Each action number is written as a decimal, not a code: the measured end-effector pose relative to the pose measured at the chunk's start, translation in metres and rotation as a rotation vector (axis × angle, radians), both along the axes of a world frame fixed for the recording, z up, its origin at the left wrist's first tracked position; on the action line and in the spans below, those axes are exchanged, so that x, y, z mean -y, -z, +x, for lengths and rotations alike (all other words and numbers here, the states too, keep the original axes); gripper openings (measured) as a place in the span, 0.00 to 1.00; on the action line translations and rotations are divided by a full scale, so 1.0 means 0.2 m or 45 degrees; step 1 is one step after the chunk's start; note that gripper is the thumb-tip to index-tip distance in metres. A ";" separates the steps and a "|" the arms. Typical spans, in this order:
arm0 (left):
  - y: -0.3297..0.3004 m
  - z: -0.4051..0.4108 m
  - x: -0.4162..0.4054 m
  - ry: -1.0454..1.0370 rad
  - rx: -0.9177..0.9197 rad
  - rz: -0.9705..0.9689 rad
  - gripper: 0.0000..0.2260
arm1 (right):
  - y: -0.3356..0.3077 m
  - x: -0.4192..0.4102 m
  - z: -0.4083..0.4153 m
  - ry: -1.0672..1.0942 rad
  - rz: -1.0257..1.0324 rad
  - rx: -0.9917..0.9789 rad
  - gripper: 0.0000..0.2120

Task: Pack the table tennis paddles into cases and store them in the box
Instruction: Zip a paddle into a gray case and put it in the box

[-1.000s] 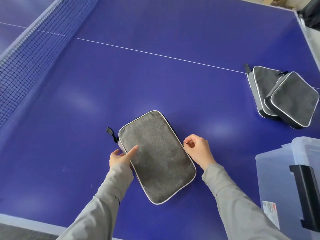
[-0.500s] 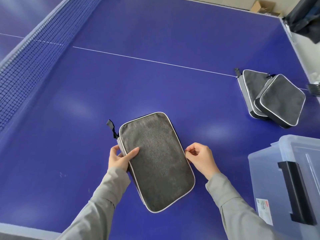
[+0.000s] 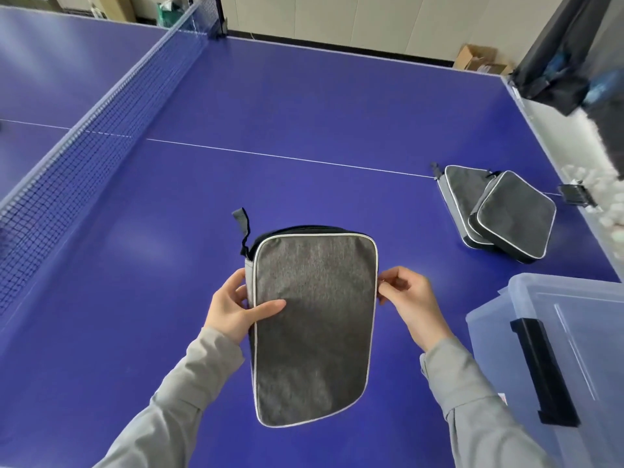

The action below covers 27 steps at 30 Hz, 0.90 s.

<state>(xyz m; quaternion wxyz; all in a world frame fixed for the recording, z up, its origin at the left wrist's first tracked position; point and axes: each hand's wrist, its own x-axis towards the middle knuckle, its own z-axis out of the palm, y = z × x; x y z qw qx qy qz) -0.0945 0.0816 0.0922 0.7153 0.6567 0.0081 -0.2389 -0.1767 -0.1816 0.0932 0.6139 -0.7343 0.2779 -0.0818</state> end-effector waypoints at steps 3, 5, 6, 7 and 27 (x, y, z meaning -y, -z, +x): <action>-0.10 0.02 -0.01 0.104 0.124 0.025 0.24 | -0.12 0.02 0.00 0.034 -0.009 0.072 0.08; -0.16 0.02 -0.01 0.178 0.203 0.056 0.23 | -0.21 0.04 0.00 0.048 -0.020 0.133 0.07; -0.18 0.02 -0.01 0.211 0.231 0.073 0.24 | -0.25 0.04 0.00 0.047 -0.031 0.159 0.07; -0.20 0.02 -0.02 0.239 0.254 0.089 0.24 | -0.29 0.05 0.00 0.038 -0.041 0.181 0.08; -0.37 0.06 0.05 0.570 0.719 0.833 0.25 | -0.50 -0.25 -0.02 -0.130 -0.547 0.380 0.09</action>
